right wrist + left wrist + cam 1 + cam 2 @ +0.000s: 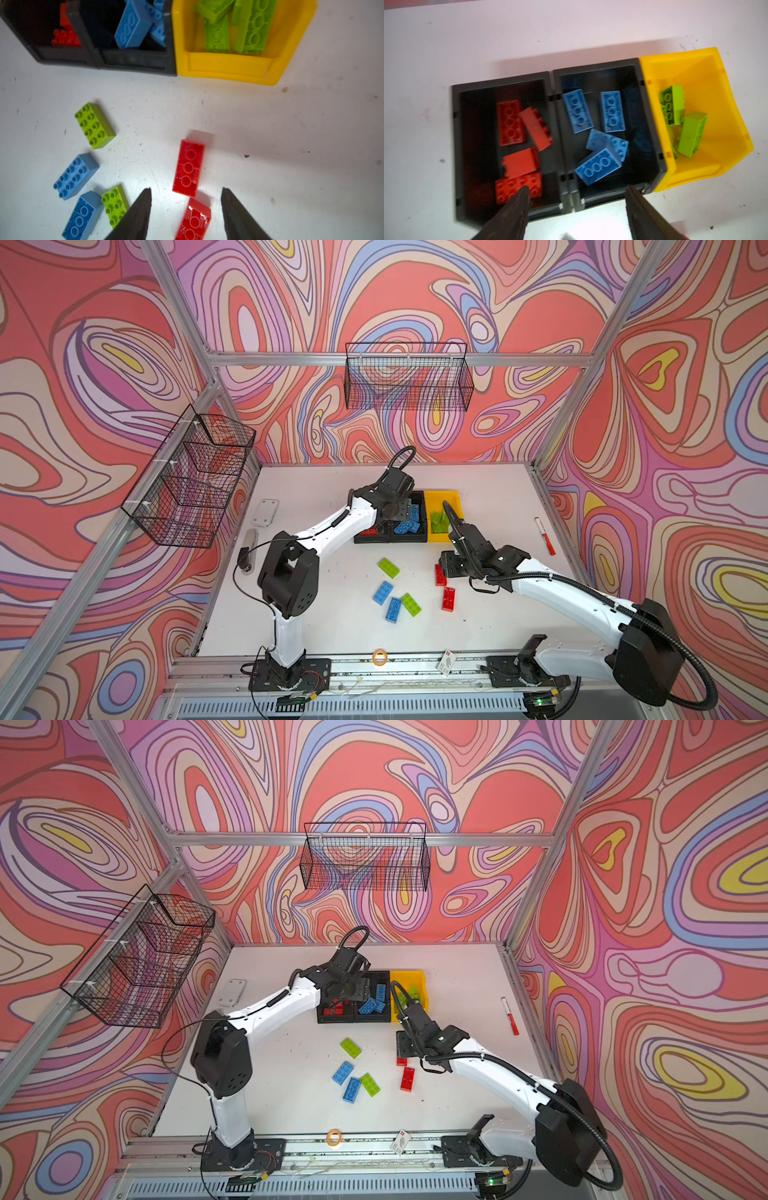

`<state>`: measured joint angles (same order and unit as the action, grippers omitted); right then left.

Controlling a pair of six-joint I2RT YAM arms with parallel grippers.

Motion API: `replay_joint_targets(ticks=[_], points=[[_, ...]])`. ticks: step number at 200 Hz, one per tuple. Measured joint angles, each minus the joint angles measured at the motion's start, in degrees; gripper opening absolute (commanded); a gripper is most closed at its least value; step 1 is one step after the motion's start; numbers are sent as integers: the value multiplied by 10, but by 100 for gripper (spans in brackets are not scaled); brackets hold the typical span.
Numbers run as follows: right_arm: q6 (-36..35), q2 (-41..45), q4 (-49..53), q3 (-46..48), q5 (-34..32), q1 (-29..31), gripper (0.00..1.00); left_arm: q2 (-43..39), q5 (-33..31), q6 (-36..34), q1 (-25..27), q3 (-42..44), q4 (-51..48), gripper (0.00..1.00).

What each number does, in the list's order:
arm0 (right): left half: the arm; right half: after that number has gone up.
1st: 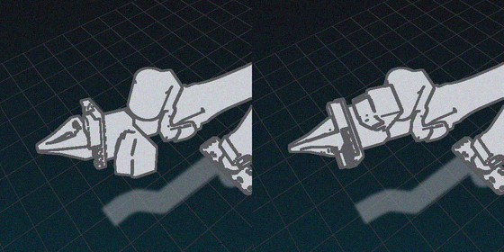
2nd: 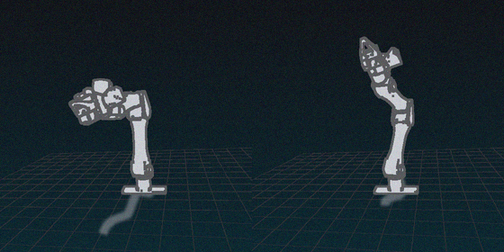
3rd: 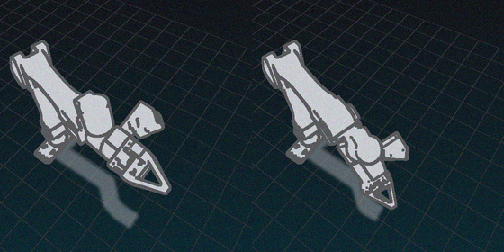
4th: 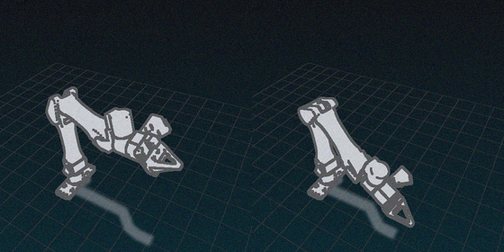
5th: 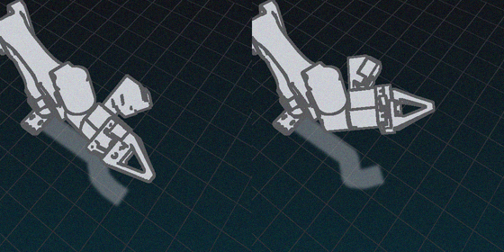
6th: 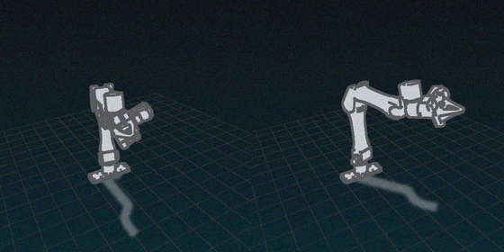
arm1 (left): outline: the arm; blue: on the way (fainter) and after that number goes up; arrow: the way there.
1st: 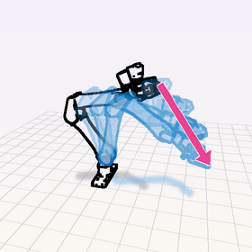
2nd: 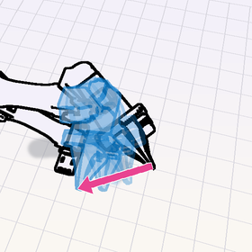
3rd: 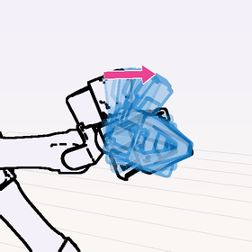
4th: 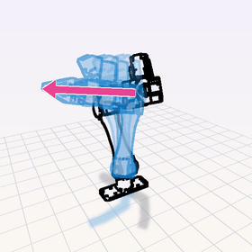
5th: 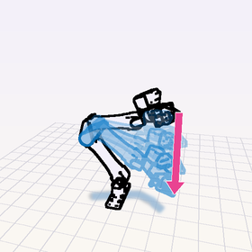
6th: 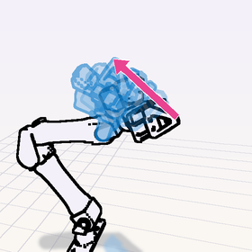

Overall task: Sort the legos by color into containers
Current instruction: 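Carry the blue brick to the middle black bin with the left gripper and release, then lower the right gripper onto a lime-green brick while the left gripper withdraws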

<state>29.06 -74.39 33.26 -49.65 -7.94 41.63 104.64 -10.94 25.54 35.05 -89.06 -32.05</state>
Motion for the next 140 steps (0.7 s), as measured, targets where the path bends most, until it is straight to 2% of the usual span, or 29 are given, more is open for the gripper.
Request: replay_joint_targets(ticks=[57,106,140], points=[[-29,-177,-19,-118,-31,127,58,-247,-26,5,-88,201,18,75],[-44,-287,-43,-203,-37,141,58,-374,-16,33,-138,356,6,75],[-66,-342,-43,-253,-36,143,58,-426,-10,50,-144,404,-14,75]])
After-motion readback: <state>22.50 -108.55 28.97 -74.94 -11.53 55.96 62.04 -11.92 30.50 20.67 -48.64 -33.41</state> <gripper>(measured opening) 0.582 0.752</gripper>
